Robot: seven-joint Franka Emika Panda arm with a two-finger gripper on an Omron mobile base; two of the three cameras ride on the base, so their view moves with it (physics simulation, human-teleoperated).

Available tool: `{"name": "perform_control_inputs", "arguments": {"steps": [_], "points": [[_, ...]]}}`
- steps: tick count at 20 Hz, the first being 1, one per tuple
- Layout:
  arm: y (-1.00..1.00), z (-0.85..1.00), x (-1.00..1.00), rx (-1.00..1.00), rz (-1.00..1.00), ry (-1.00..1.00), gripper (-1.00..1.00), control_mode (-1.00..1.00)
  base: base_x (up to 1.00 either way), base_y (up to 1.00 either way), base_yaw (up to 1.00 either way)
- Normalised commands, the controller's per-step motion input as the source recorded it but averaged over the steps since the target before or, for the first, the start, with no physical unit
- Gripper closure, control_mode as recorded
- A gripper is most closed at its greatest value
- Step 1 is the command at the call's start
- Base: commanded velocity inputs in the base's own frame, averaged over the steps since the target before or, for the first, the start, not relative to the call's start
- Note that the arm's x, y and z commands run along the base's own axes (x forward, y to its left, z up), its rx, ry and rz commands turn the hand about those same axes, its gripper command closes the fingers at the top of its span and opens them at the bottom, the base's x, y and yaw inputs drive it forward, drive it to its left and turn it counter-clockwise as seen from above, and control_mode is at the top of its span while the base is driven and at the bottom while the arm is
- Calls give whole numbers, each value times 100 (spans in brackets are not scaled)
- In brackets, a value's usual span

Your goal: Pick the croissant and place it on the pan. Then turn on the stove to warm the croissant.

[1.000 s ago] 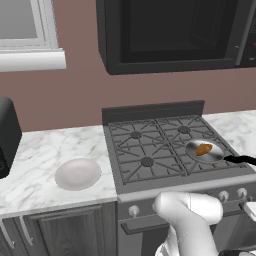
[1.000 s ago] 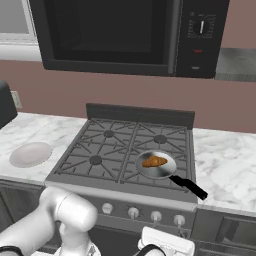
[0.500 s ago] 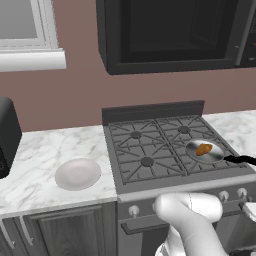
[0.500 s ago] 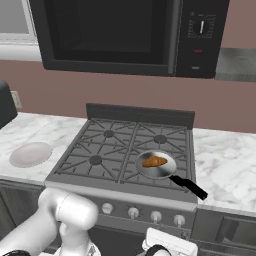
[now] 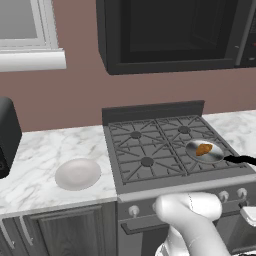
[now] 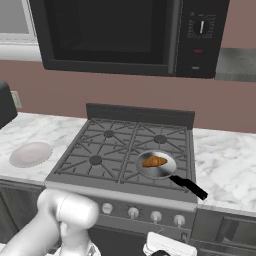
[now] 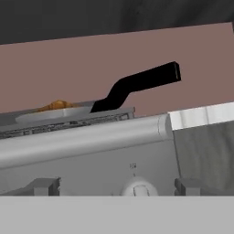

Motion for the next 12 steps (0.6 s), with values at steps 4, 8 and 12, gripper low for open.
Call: {"name": "perform_control_inputs", "arguments": {"steps": [4,8,12], "points": [[-1,-6,11,0,0,0,-100,-100,0,0,0],[-5,0,14,0,0,0,-100,-100,0,0,0],[-7,-11,16,0,0,0,-100,-100,0,0,0]]}}
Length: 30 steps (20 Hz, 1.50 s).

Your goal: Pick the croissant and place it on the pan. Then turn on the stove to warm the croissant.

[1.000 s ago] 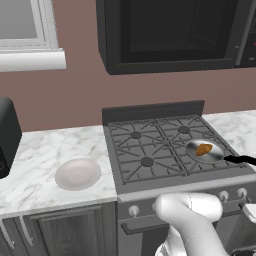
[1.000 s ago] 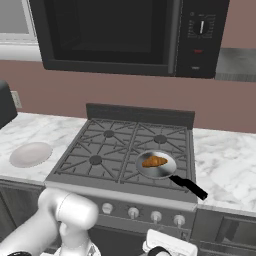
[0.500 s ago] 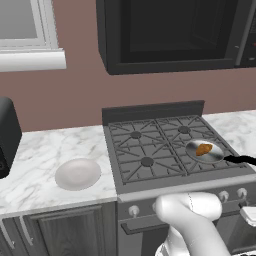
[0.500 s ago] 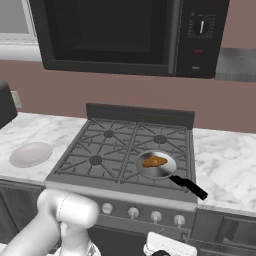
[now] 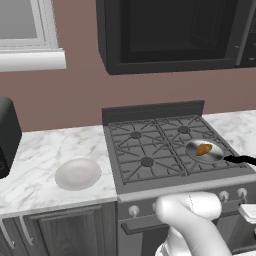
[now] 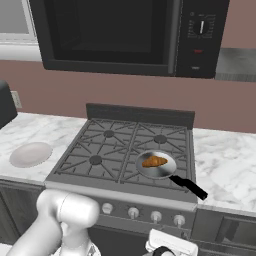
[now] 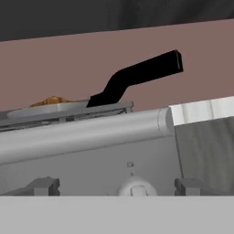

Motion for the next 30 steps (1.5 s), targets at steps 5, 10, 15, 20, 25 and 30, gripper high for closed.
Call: {"name": "perform_control_inputs", "arguments": {"steps": [5,10,15,20,25,30], "points": [[-8,-21,15,0,0,0,-100,-100,0,0,0],[-12,-19,15,0,0,0,-100,-100,0,0,0],[-18,-18,17,0,0,0,-100,-100,0,0,0],[-13,-23,13,0,0,0,-100,-100,0,0,0],[-2,-27,7,0,0,0,-100,-100,0,0,0],[0,-8,6,0,0,0,-100,-100,0,0,0]]}}
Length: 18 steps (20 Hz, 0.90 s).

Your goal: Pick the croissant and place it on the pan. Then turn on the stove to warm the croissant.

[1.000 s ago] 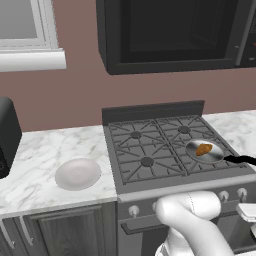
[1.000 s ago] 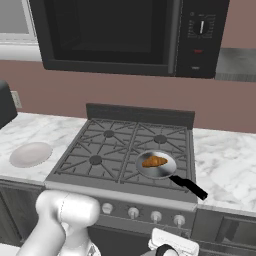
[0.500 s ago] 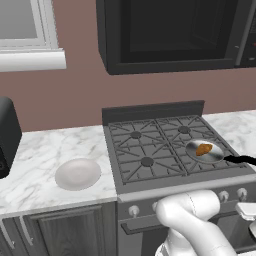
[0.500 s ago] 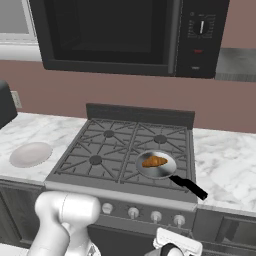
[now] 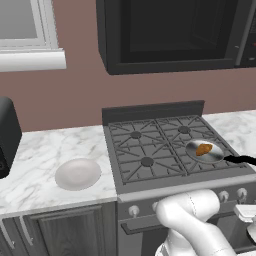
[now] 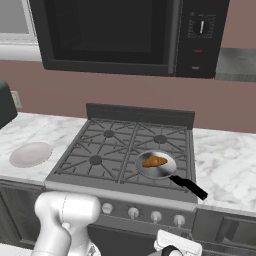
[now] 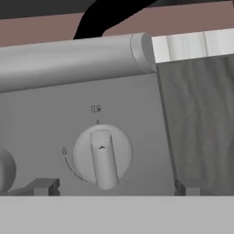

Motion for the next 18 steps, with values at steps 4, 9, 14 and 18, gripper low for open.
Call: {"name": "perform_control_inputs", "arguments": {"steps": [4,9,14,18], "points": [[-1,0,1,0,0,0,-100,-100,0,0,0],[0,4,0,0,0,0,-100,-100,0,0,0],[0,21,0,0,-1,0,-100,-100,0,0,0],[0,30,-8,0,-1,0,-100,-100,0,0,0]]}}
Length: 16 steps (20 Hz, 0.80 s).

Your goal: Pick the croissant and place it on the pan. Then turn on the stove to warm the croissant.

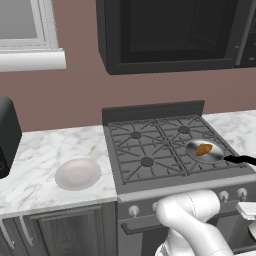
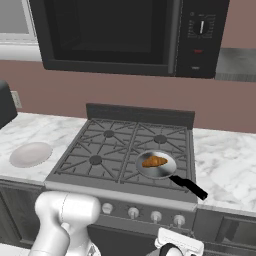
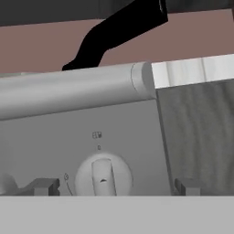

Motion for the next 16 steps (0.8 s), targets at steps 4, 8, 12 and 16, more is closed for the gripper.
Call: {"name": "perform_control_inputs", "arguments": {"steps": [4,8,12,16], "points": [[0,10,-10,0,0,0,-100,-100,0,0,0],[6,0,-1,0,0,0,-100,-100,0,0,0],[14,2,0,0,0,0,-100,-100,0,0,0],[14,2,0,0,0,0,-100,-100,0,0,0]]}}
